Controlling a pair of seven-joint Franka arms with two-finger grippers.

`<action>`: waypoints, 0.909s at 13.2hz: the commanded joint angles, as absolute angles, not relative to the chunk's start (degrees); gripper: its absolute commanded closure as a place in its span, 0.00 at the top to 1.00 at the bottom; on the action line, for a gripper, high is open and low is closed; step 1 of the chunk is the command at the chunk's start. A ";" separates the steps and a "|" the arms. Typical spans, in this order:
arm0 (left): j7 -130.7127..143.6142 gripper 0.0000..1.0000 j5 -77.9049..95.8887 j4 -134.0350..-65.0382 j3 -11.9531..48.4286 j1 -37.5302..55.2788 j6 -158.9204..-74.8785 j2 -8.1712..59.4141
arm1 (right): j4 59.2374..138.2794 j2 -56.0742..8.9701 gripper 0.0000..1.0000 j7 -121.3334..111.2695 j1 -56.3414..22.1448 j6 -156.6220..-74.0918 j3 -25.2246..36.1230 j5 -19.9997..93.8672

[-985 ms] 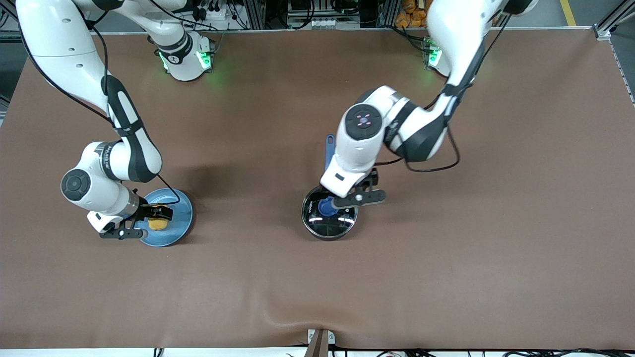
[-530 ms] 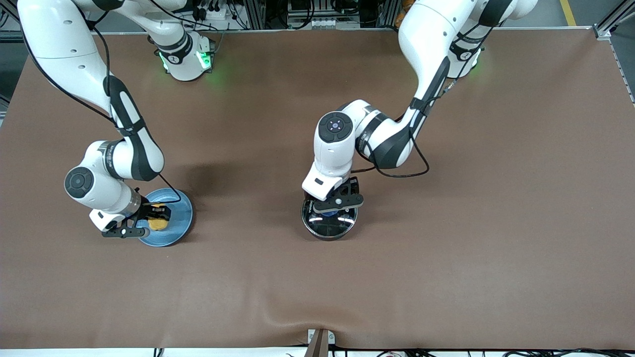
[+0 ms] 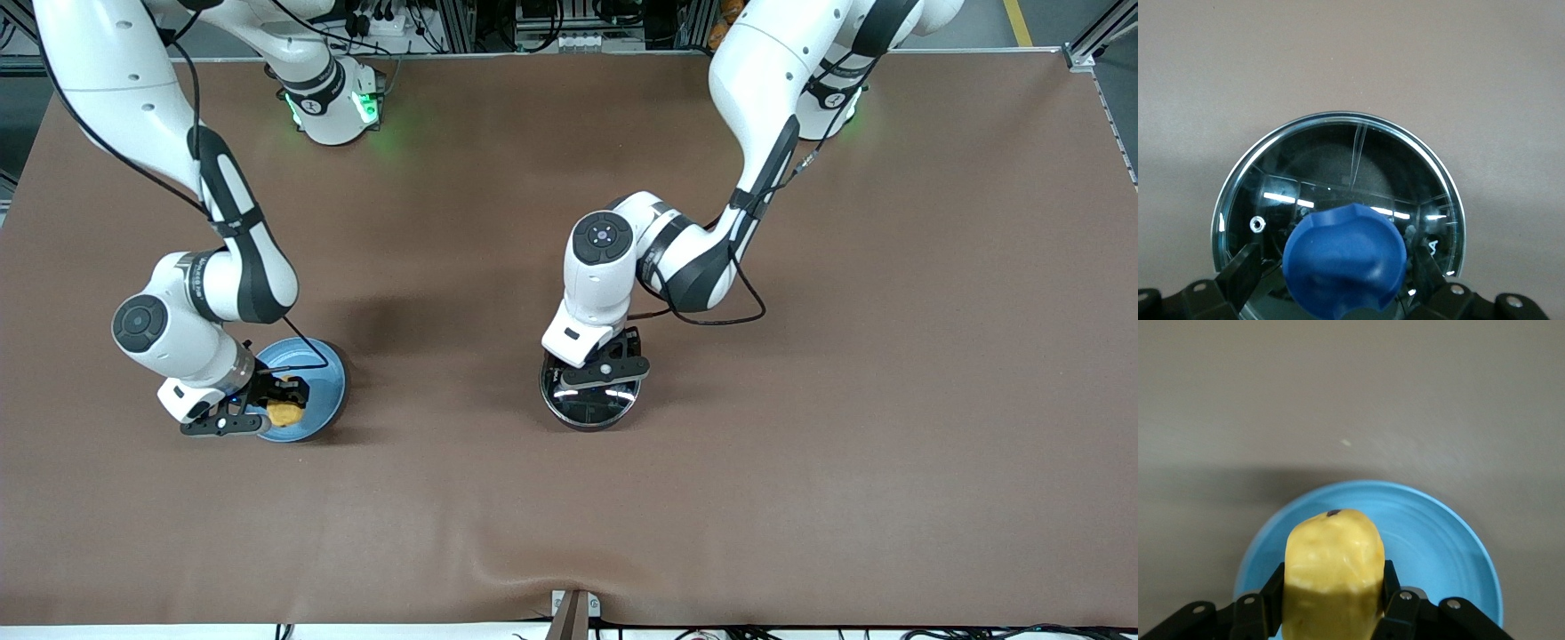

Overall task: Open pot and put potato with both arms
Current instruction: 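Close the left gripper on the blue lid knob while the right grasps potato, then lift the potato with the right gripper while the left gripper lifts the lid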

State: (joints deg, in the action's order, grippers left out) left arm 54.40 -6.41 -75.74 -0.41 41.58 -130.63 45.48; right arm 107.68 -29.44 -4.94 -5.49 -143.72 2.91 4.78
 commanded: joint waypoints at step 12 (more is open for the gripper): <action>59.15 0.00 -6.42 -74.35 -0.62 39.56 -129.91 40.27 | 97.22 -22.85 0.09 25.47 -22.32 -130.18 3.16 5.80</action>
State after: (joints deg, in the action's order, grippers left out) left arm 58.39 -6.40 -73.64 -0.64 40.97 -131.11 44.08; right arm 100.05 -23.15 21.96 -20.76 -133.18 2.70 5.34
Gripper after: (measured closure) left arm 0.392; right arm 0.419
